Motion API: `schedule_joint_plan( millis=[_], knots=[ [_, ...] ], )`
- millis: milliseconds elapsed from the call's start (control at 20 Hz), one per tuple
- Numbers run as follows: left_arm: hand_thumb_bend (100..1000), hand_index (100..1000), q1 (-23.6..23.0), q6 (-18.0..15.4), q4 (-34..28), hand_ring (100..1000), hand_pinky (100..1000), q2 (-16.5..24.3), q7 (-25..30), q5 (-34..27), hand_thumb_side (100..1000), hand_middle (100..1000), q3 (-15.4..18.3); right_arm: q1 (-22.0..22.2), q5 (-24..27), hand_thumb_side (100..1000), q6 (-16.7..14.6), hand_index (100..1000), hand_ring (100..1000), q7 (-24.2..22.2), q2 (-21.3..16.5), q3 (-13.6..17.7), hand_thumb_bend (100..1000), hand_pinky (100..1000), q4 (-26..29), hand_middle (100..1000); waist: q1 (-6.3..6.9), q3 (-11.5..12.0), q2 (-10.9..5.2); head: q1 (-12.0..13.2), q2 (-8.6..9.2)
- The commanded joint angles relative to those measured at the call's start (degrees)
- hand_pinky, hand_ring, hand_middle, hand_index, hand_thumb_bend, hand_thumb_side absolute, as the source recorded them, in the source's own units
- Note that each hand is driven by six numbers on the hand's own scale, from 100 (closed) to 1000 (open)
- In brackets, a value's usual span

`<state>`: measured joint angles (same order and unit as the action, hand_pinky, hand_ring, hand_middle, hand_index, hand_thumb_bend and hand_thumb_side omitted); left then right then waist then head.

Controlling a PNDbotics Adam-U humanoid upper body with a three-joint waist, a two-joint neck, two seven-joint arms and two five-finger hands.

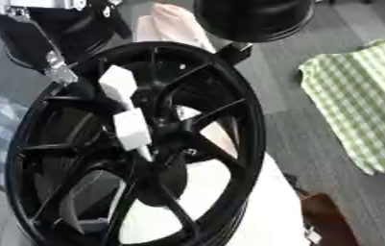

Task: Pull the pin out of the wheel hub.

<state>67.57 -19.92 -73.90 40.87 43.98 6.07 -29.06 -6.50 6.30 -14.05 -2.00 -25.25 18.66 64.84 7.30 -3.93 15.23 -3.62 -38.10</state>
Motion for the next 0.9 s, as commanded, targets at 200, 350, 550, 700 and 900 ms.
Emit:
schedule_joint_plan(
  millis=[200, 350, 550, 700, 900],
  knots=[
    [785, 855, 1.6, -7.5, 0.2, 836, 861, 0.6, 8.0, 0.6, 538, 753, 0.3, -0.3, 0.0, 295, 0.0, 678, 656, -0.1, -2.0, 0.1, 513, 495, 0.8, 511, -0.38, -0.2, -1.28, -0.9, 1.09],
    [777, 854, 1.9, -7.4, 0.8, 835, 861, 0.1, 8.0, 1.8, 539, 762, 0.0, -0.4, 0.0, 295, 0.1, 678, 656, -0.1, -2.0, 0.1, 514, 495, 0.8, 511, -0.42, -0.2, -1.30, -1.6, 1.59],
    [801, 851, 2.4, -7.9, 1.8, 835, 860, -0.7, 8.0, 4.5, 526, 773, -0.3, -0.4, 0.0, 295, 0.1, 678, 656, -0.2, -1.9, 0.1, 515, 495, 0.8, 511, -0.48, -0.2, -1.33, -1.9, 2.00],
    [837, 857, 2.9, -9.2, 2.9, 841, 865, -1.5, 8.0, 7.1, 494, 791, -0.1, -0.3, 0.0, 294, 0.1, 678, 656, -0.2, -1.9, 0.0, 515, 495, 0.8, 511, -0.56, -0.2, -1.32, -2.1, 2.20],
    [816, 860, 3.4, -11.2, 6.5, 841, 864, -3.2, 8.0, 9.8, 443, 795, 0.6, -0.4, 0.1, 294, 0.1, 678, 656, -0.3, -1.8, 0.0, 516, 495, 0.8, 511, -0.65, -0.3, -1.26, -2.1, 2.28]
  ],
)
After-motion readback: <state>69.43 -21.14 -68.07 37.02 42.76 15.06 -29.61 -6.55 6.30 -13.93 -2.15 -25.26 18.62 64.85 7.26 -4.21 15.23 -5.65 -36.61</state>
